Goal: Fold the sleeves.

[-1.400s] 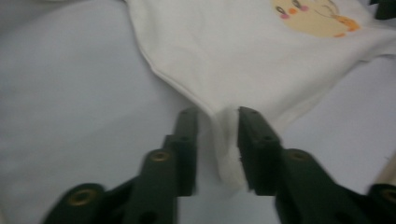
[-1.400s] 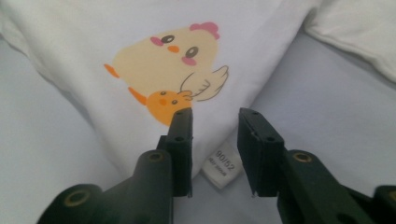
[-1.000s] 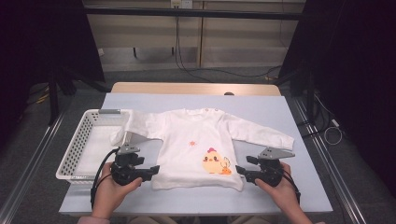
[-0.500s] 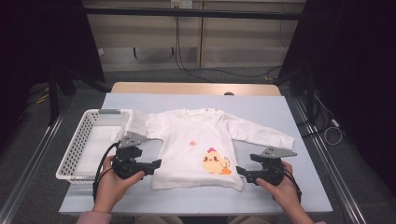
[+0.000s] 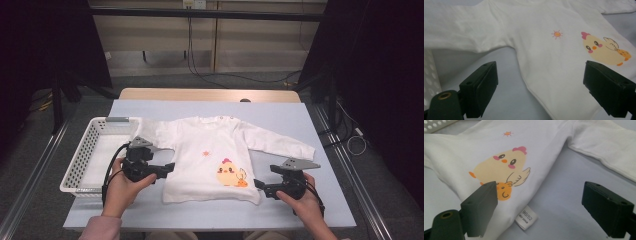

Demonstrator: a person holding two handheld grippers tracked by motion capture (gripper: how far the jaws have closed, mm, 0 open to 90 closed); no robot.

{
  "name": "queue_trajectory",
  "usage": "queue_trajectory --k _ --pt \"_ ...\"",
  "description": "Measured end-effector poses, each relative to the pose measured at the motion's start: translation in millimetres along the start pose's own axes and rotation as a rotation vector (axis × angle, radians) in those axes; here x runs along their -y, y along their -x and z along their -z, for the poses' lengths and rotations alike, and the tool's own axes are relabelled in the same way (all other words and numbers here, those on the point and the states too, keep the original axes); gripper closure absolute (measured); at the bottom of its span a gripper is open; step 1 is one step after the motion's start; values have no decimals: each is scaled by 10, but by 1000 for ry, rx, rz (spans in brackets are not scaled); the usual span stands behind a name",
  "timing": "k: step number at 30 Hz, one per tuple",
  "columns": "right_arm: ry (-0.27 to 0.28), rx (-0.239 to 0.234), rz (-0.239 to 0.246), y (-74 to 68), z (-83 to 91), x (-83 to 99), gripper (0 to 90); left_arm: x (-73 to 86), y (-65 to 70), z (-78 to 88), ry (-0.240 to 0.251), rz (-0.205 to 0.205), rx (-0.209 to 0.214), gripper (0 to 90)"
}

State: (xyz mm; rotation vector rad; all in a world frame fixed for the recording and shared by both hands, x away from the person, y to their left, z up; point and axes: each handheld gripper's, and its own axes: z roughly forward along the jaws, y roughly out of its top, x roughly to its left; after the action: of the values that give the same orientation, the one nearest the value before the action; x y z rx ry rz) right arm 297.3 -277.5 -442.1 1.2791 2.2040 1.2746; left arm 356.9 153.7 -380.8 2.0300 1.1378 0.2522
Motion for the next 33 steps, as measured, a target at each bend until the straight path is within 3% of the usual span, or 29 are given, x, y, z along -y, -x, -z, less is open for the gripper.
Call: queue_trajectory --k 1,10,12,14,15,17,18,19,21,22,23,24,25,33 --pt "-1 3 -3 0 2 0 126 -14 4 1 5 16 0 128" --pt "2 -3 4 5 11 3 101 -139 -61 24 -12 2 -14 127" --pt "3 -5 7 1 16 5 100 -169 -107 48 -45 -40 -18 127" --pt "3 -6 6 6 23 6 94 -184 -92 33 -6 7 -19 124" --pt "4 -3 9 9 26 8 90 -202 -115 48 -30 -25 -24 123" --pt "5 -9 7 14 27 11 90 -229 -108 38 -12 -3 -24 123" --pt "6 -9 7 14 25 13 90 -249 -140 61 -46 -42 -21 123" --pt "4 -8 4 12 27 15 90 -257 -119 42 -8 -1 -27 123" --pt "7 -12 7 11 30 14 90 -288 -168 63 -41 -43 -33 123" --pt "9 -11 8 12 33 15 89 -294 -155 39 -9 2 -34 123" --pt "10 -7 10 15 37 15 88 -308 -188 55 -38 -34 -40 123" --pt "9 -8 4 16 41 16 86 -318 -205 59 -45 -38 -36 123" --pt "11 -8 6 20 45 18 86 -316 -186 36 -16 10 -46 123" --pt "22 -11 6 21 61 25 80 -379 -280 53 -15 17 -61 123"
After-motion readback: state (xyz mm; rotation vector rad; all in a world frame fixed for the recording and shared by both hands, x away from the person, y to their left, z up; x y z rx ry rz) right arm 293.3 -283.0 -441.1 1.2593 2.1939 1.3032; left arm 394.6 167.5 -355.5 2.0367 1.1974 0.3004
